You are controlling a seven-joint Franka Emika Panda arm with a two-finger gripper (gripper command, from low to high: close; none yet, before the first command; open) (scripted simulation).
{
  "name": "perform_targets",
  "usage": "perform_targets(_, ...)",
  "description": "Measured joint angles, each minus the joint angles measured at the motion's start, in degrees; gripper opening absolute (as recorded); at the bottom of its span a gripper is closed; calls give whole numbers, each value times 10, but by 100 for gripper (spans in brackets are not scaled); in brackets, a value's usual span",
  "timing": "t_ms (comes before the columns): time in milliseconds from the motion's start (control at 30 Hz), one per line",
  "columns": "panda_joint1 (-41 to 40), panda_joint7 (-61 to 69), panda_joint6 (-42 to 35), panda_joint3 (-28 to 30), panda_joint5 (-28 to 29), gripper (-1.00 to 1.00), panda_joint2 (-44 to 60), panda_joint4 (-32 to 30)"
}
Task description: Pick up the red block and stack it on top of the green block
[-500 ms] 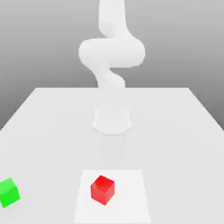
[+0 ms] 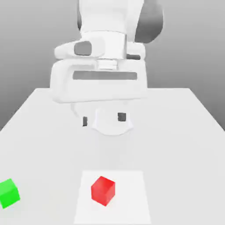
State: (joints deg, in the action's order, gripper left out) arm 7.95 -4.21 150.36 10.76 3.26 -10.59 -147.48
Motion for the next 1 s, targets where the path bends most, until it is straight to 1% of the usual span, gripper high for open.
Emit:
perform_targets(167, 10, 148, 53, 14, -33, 0, 102, -44)
perform_targets(233, 3, 203, 77, 6, -53, 0, 143, -58)
perform_targets(400, -25, 259, 159, -33, -109, 0, 247, -49)
perform_targets(433, -32, 265, 174, -42, -117, -100, 265, -46)
perform_targets(667, -34, 266, 176, -44, -118, -100, 268, -46)
perform_targets(867, -23, 216, 86, -15, -60, -100, 164, -59)
perform_targets(1000, -56, 131, 49, 23, -77, -100, 169, -23)
